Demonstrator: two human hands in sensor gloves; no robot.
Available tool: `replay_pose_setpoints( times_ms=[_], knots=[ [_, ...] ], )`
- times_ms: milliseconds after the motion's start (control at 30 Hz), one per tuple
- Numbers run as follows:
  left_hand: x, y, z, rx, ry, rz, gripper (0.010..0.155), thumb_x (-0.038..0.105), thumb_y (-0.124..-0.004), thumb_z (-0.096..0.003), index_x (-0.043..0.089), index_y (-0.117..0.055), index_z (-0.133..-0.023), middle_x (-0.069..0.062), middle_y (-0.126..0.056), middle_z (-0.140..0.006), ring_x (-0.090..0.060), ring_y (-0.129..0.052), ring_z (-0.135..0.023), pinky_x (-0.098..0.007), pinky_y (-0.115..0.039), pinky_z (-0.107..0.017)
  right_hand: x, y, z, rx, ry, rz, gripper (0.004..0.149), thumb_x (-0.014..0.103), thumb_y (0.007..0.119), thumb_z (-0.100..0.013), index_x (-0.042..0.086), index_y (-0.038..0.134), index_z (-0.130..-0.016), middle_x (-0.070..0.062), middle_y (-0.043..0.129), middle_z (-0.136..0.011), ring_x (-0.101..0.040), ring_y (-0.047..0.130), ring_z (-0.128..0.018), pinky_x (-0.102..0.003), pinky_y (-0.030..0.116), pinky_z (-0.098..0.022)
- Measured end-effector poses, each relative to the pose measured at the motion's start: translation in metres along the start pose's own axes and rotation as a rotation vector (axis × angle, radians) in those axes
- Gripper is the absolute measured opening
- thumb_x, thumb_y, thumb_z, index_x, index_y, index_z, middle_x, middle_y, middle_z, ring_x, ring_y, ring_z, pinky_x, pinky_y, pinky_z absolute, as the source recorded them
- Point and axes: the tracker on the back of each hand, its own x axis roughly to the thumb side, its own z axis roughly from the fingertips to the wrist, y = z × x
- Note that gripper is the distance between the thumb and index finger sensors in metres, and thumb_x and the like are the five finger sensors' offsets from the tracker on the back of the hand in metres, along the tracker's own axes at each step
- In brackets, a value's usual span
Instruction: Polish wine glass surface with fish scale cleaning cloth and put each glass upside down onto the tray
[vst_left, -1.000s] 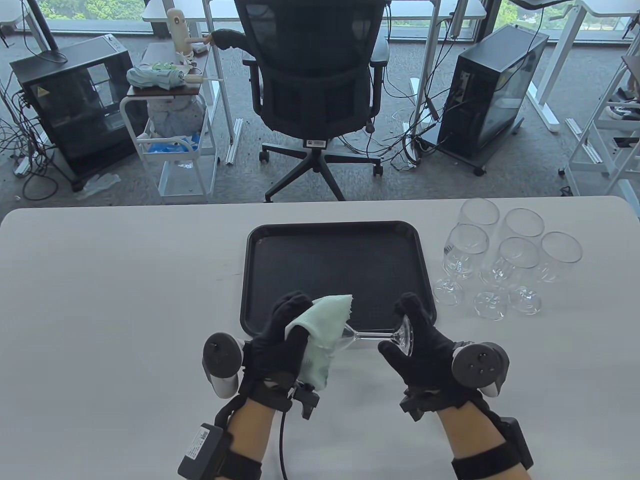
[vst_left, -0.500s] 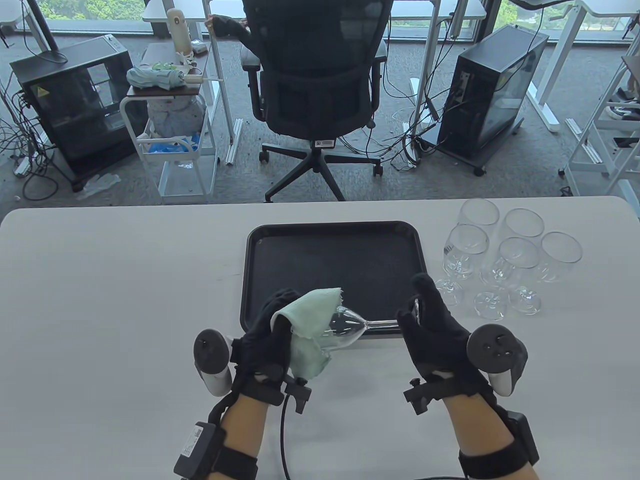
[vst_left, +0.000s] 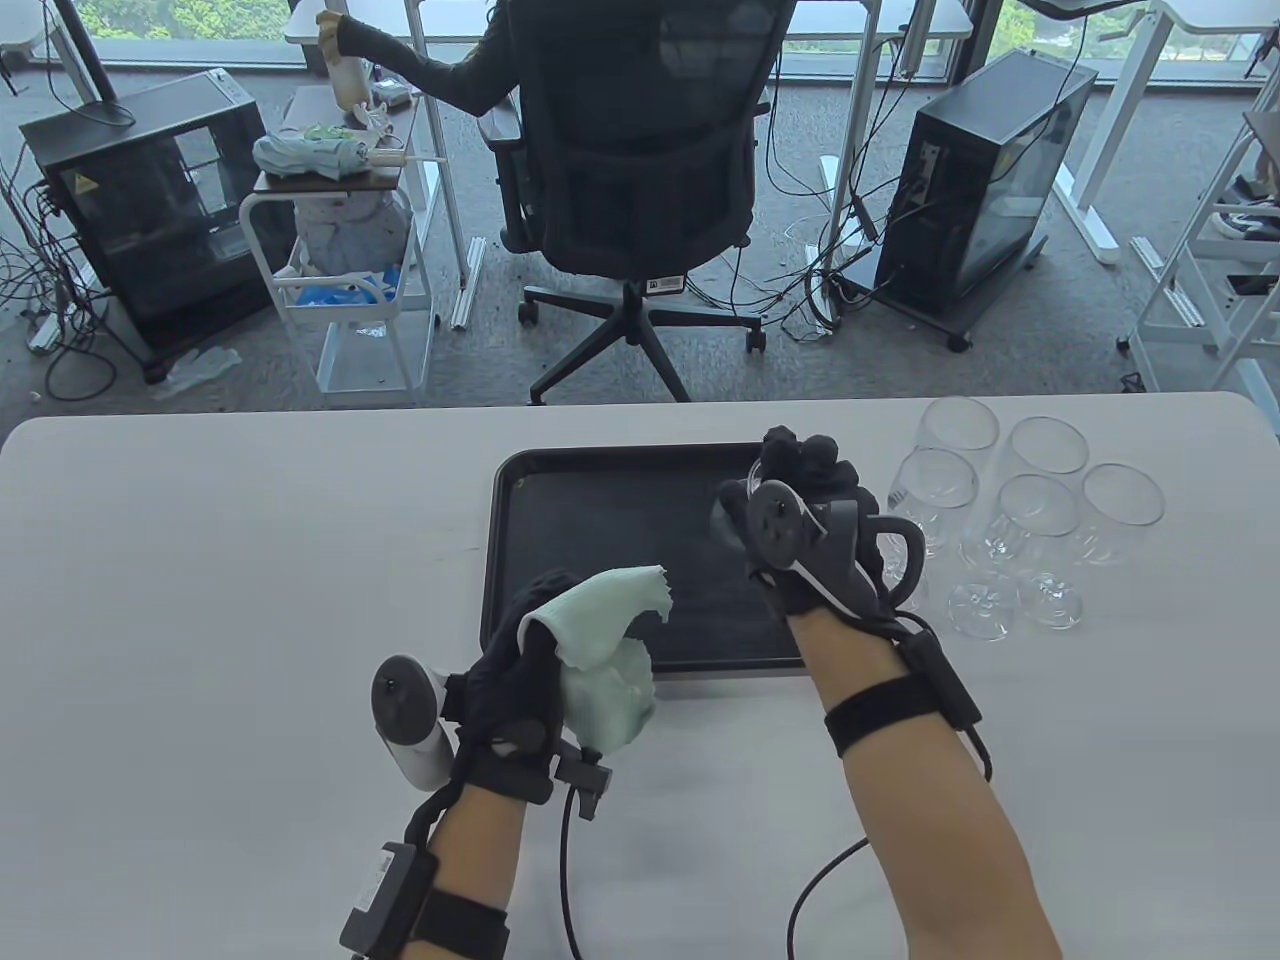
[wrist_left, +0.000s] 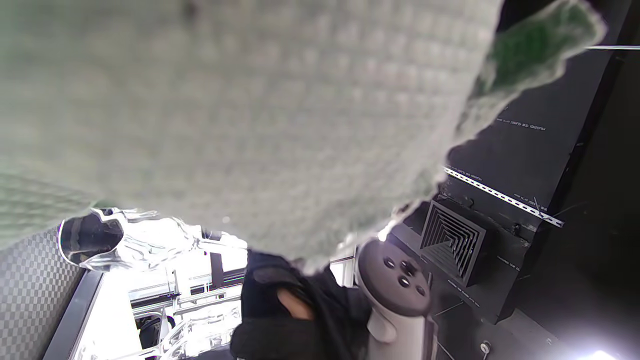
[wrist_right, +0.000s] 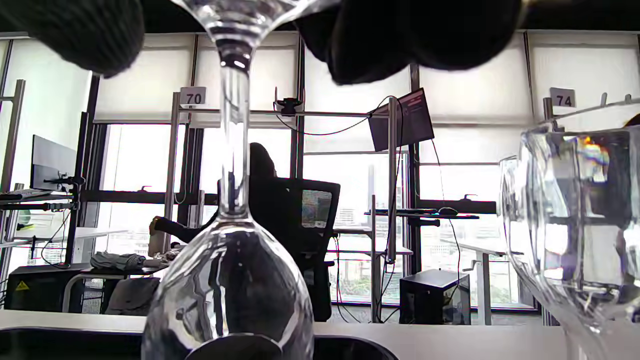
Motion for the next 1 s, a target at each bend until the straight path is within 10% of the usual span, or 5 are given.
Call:
replay_pose_setpoints(
  times_ms=[433,667,1000],
  knots=[
    [-0.003,-0.001,0.0,-0.011,0.011,-0.008,0.054,0.061,-0.065,-0.0556,0.03,-0.069,-0.1,-0.003,-0.061,-0.112,-0.034,-0.07,-0.1,-0.063,-0.074,-0.066,0.002,0.038,-0.044,0.078,0.108,0.046,0.072,0.07,0.079,-0.05,0.032,0.044,-0.099,-0.016,0.056,-0.103,-0.031,0.084,-0.069,-0.045,0.081,-0.048],
    [-0.001,0.003,0.0,0.008,0.005,-0.004,0.054,0.061,-0.066,-0.0555,0.029,-0.07,-0.099,-0.003,-0.066,-0.109,-0.034,-0.073,-0.098,-0.063,-0.074,-0.066,-0.002,0.055,-0.049,0.227,0.126,-0.025,0.087,0.072,0.077,-0.048,0.039,0.029,-0.113,-0.015,0.018,-0.117,-0.048,0.042,-0.105,-0.062,0.06,-0.068],
    [-0.001,0.003,-0.001,0.004,0.003,0.002,0.054,0.06,-0.065,-0.0559,0.028,-0.07,-0.099,-0.003,-0.066,-0.109,-0.034,-0.073,-0.098,-0.063,-0.074,-0.066,-0.009,0.015,-0.012,0.112,-0.025,-0.222,0.088,0.072,0.076,-0.048,0.035,0.028,-0.112,-0.011,0.018,-0.117,-0.045,0.043,-0.105,-0.062,0.059,-0.069]
  ],
)
